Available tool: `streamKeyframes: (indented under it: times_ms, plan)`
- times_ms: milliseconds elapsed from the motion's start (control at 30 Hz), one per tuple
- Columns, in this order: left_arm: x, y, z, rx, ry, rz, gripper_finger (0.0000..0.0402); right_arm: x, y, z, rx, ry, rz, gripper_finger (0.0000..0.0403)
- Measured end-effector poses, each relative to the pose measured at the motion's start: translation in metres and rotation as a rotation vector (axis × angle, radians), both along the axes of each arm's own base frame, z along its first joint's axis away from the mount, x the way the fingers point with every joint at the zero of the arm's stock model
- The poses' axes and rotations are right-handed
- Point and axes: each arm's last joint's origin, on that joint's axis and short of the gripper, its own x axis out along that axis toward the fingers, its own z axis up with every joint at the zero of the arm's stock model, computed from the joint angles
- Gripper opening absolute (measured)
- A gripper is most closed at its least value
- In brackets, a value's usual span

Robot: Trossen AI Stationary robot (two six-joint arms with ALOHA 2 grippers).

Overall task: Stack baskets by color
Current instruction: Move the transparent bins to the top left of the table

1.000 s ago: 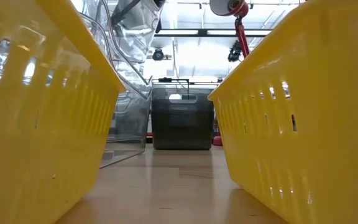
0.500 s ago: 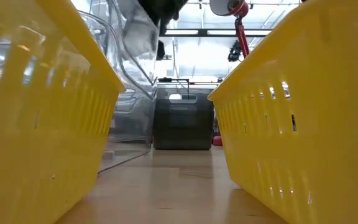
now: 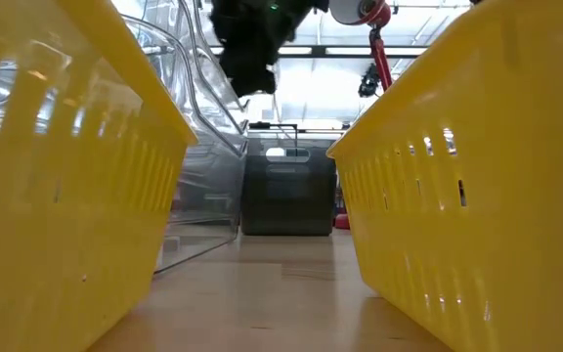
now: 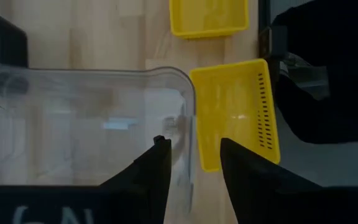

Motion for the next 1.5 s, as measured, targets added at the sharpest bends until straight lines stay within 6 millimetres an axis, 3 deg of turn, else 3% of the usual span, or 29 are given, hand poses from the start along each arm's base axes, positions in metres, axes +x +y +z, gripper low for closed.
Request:
streamKeyframes:
  times_ms: [200, 367, 500, 767, 1033, 1233, 1500]
  plan:
    - [0.001, 0.0, -0.005, 0.051, -0.018, 0.019, 0.013, -0.041, -0.008, 0.023, -0.017, 0.165, 0.028, 0.0221]
    - [0.003, -0.003, -0.033, 0.094, 0.069, 0.025, 0.013, -0.066, 0.014, 0.046, -0.046, 0.159, 0.115, 0.0212]
    - [0.005, -0.006, -0.05, 0.099, 0.108, 0.037, 0.0137, -0.084, 0.037, 0.052, -0.066, 0.093, 0.177, 0.0209]
    - [0.003, -0.008, -0.071, 0.096, 0.181, 0.074, 0.0189, -0.135, 0.074, 0.033, -0.047, -0.07, 0.213, 0.0209]
    - [0.011, -0.012, -0.075, 0.032, 0.156, 0.093, 0.0246, -0.192, 0.082, 0.004, -0.052, -0.136, 0.1, 0.0209]
    - [0.02, -0.013, -0.091, 0.067, 0.2, 0.082, 0.0237, -0.223, 0.087, -0.008, -0.017, -0.208, 0.096, 0.0209]
    - [0.032, 0.006, -0.112, 0.046, 0.295, 0.153, 0.0188, -0.246, 0.089, -0.017, 0.021, -0.248, 0.08, 0.0208]
